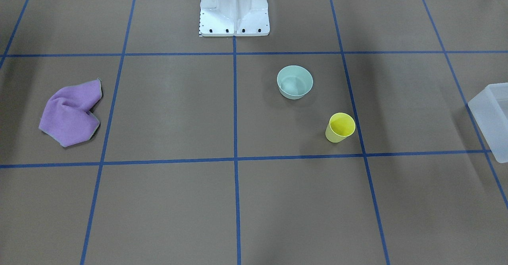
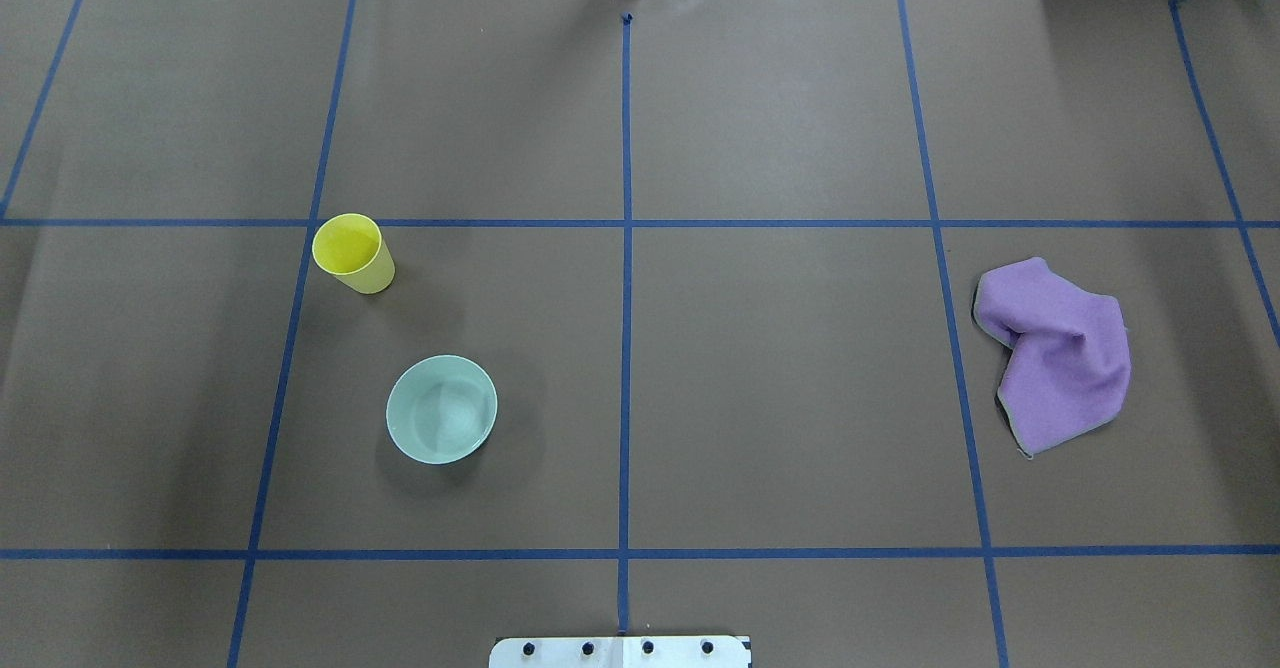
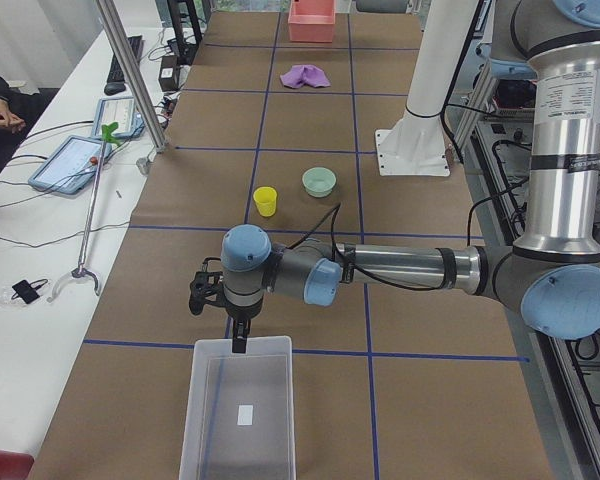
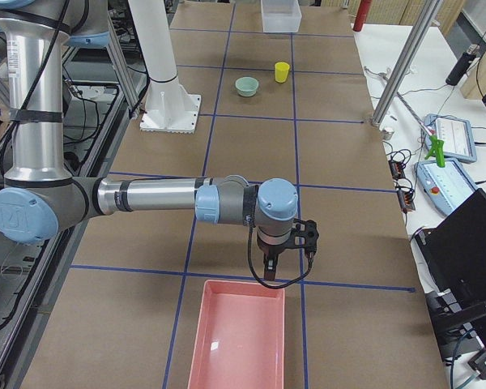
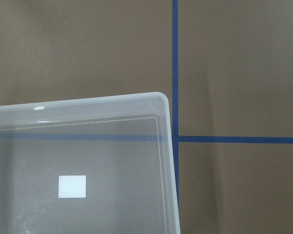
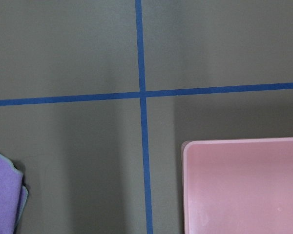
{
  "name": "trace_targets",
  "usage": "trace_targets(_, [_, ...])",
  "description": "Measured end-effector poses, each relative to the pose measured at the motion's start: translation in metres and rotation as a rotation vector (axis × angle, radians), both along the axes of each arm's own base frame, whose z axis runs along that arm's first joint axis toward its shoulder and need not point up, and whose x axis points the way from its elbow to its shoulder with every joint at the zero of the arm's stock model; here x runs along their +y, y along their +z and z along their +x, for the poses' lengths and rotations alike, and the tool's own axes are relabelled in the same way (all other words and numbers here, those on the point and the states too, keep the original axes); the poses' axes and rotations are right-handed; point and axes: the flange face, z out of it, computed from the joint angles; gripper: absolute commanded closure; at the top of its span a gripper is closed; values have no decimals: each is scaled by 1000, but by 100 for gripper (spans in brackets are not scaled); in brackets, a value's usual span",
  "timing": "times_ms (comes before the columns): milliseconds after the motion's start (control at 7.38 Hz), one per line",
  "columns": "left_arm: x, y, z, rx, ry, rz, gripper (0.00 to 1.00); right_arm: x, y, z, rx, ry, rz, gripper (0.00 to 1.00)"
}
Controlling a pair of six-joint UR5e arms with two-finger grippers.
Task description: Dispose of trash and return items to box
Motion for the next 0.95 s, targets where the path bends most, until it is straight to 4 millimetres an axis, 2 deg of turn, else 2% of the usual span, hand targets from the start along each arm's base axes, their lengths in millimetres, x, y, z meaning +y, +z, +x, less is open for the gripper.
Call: trace_targets(948, [0,-1,-1,-5,53,68,1,2,-1,-1,-1,-2,10,0])
